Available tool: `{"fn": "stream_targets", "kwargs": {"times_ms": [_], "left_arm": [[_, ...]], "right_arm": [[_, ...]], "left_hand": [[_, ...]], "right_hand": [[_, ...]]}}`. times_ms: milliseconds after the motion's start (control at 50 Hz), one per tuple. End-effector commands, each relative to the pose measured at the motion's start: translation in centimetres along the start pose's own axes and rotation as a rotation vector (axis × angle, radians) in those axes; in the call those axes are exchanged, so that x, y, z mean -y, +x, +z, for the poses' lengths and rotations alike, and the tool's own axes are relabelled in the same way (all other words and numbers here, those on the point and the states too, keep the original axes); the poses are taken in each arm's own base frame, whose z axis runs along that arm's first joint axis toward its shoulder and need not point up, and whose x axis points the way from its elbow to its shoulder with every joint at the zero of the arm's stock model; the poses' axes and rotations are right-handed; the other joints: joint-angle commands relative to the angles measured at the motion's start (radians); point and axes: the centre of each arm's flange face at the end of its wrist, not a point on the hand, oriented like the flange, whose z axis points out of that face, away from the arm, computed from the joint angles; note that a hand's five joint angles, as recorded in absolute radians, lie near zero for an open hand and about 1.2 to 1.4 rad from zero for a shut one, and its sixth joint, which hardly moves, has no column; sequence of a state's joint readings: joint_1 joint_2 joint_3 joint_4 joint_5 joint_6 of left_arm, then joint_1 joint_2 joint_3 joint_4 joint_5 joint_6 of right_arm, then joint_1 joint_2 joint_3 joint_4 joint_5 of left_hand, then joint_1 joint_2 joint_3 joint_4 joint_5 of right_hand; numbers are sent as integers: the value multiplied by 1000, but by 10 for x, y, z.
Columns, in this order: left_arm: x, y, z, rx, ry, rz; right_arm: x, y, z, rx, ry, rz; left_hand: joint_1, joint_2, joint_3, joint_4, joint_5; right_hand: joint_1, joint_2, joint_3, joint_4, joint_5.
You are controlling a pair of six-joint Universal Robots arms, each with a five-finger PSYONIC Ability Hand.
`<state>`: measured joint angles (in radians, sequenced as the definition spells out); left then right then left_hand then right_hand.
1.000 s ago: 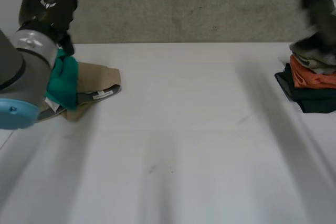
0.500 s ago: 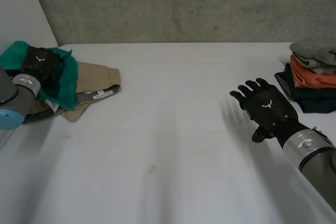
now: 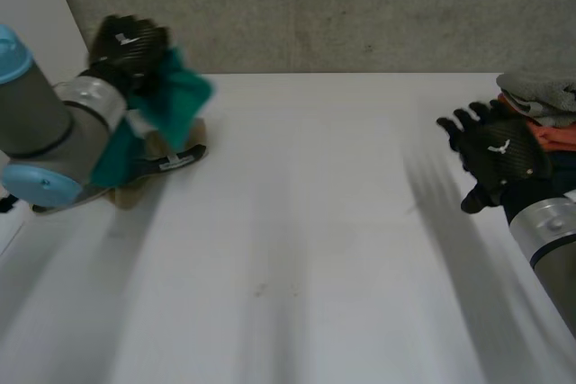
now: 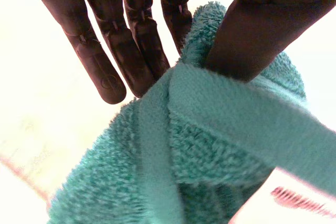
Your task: Fold the laundry.
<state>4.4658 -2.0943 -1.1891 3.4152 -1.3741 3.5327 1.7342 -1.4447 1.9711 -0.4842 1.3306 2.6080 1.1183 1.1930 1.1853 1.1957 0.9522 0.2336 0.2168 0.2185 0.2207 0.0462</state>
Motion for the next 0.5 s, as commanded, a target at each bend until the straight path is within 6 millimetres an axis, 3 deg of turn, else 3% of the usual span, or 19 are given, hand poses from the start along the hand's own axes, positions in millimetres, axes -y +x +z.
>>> {"fn": "stream_targets", "kwargs": {"times_ms": [20, 100, 120, 140, 180, 360, 500], "left_arm": [[64, 107, -67, -287, 64, -203], [65, 165, -98, -441, 40, -220], [61, 175, -102, -464, 25, -220], [52, 187, -108, -496, -8, -216], [47, 195, -114, -520, -32, -204], [49, 188, -117, -445, -68, -139], [48, 167, -126, -292, -171, -125]], "right_arm": [[16, 11, -4, -25, 58, 185], [20, 9, -5, 21, 79, 241], [20, 11, -4, 20, 82, 240], [19, 12, -4, 17, 80, 240], [17, 16, -3, 12, 77, 240], [17, 21, 1, 1, 82, 219], [30, 24, 4, 59, 84, 202]], "left_hand": [[278, 203, 211, 201, 270], [278, 203, 211, 201, 270], [95, 21, 28, 18, 87], [-555, -629, -622, -632, -563], [-918, -993, -985, -996, -927], [-917, -991, -984, -994, -925], [-890, -965, -957, -967, -899]], "right_hand": [[-59, -42, -44, -46, -46], [-59, -42, -44, -46, -46], [-59, -42, -44, -46, -46], [-59, -42, -44, -46, -46], [-59, -42, -44, -46, -46], [-59, -42, -44, -46, -46], [-59, -42, -44, -46, -46]]}}
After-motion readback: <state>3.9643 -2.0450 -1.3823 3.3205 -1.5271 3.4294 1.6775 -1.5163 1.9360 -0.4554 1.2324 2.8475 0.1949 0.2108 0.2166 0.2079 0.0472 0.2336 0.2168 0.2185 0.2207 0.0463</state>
